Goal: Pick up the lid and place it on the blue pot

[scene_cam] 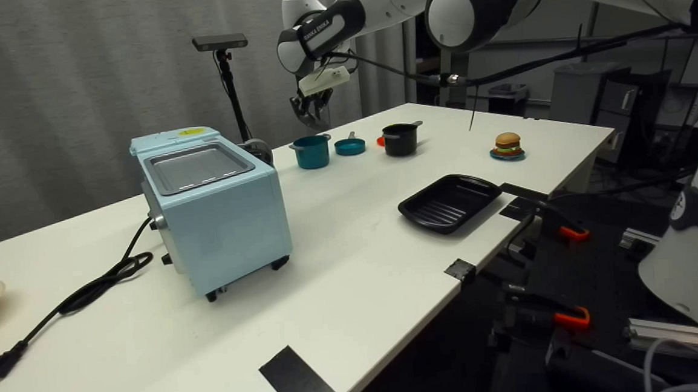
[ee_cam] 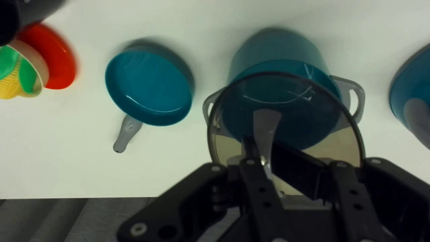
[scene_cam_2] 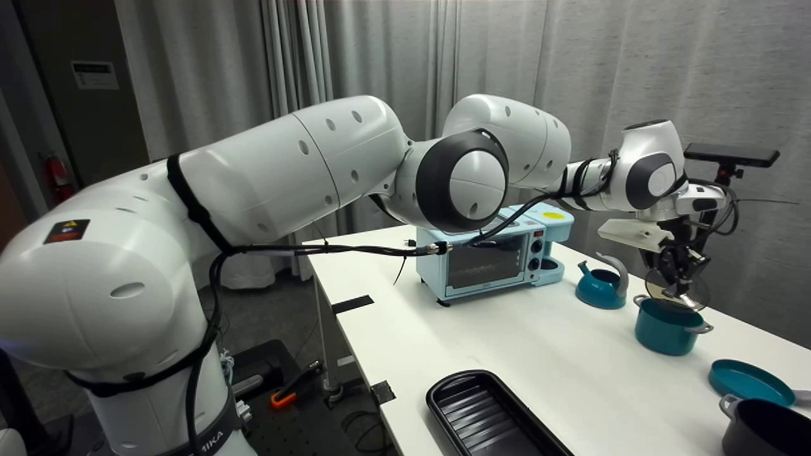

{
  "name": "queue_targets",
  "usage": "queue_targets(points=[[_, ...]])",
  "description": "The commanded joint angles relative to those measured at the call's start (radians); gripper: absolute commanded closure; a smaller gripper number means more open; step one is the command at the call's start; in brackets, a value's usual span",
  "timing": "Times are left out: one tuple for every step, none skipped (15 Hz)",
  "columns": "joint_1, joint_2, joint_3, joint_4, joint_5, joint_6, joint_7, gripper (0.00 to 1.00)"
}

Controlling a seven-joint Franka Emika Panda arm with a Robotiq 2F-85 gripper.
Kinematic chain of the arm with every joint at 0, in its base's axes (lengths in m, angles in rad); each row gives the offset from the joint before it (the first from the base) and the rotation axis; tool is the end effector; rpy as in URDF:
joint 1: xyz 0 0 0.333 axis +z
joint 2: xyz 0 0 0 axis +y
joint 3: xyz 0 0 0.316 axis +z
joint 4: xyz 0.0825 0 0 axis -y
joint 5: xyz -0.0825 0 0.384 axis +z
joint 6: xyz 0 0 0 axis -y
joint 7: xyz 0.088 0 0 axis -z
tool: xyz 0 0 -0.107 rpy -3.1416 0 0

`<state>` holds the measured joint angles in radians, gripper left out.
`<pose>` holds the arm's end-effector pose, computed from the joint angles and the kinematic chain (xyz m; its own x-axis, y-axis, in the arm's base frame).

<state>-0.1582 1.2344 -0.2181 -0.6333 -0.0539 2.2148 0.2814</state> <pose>0.8106 -0.2076 0.2635 0.8418 -0.3730 0.3901 -0.4584 -0.8756 0.1522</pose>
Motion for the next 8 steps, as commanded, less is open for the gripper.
queue_targets(points=[[-0.038, 0.040, -0.006, 0.048, -0.004, 0.020, -0.037, 0.96], [-0.045, 0.045, -0.004, 0.051, -0.004, 0.024, -0.042, 0.96], [-0.052, 0.051, 0.000, 0.057, -0.002, 0.032, -0.050, 0.96], [-0.042, 0.056, 0.004, 0.056, -0.005, 0.047, -0.062, 0.96], [-0.042, 0.060, 0.008, 0.062, -0.004, 0.059, -0.070, 0.96], [-0.031, 0.063, 0.004, 0.064, -0.009, 0.072, -0.068, 0.96], [-0.027, 0.066, 0.007, 0.068, -0.006, 0.083, -0.070, 0.96], [-0.022, 0.069, 0.010, 0.073, -0.004, 0.094, -0.072, 0.96]])
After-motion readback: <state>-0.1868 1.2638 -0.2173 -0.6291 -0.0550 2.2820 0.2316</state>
